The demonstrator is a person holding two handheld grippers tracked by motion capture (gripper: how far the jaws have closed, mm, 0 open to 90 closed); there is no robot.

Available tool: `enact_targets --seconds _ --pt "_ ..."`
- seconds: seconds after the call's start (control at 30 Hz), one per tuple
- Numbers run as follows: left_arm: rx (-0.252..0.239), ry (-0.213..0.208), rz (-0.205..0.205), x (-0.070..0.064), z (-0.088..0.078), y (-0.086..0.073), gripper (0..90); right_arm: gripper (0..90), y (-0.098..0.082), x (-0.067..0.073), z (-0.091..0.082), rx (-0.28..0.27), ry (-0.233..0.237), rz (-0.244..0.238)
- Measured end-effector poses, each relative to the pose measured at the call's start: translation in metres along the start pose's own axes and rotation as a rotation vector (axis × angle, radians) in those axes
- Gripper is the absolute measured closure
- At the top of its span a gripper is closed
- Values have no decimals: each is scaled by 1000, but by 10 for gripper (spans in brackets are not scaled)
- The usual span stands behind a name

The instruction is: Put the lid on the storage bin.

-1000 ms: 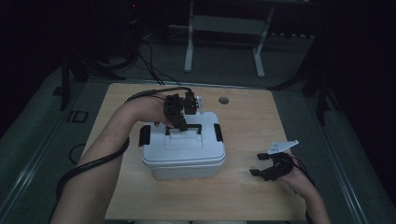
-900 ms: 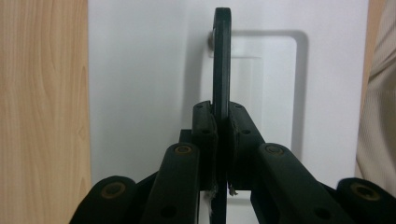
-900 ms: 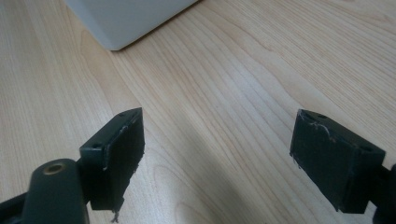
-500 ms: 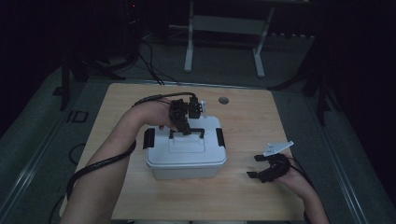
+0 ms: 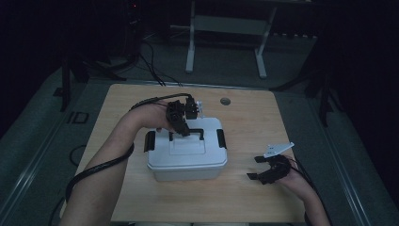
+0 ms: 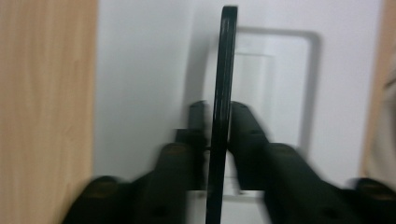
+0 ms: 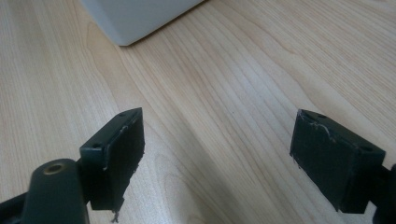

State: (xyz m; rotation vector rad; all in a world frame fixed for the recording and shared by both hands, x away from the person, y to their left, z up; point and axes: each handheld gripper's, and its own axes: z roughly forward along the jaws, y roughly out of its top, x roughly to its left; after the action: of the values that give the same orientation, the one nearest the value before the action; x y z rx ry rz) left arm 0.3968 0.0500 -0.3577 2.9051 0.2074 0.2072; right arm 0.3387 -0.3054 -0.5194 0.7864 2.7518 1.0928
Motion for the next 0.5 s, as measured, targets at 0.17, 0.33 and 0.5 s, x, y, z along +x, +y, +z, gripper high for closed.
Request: enact_targets --seconds 0.17,0.33,0.5 --pt "-49 101 -55 0 0 -10 307 176 0 -1 0 -2 -1 6" --pt "-92 102 -126 3 -1 -19 126 176 0 -1 0 -7 -1 3" --pt "-138 121 -143 2 -1 -30 16 175 3 0 -1 -9 -1 1"
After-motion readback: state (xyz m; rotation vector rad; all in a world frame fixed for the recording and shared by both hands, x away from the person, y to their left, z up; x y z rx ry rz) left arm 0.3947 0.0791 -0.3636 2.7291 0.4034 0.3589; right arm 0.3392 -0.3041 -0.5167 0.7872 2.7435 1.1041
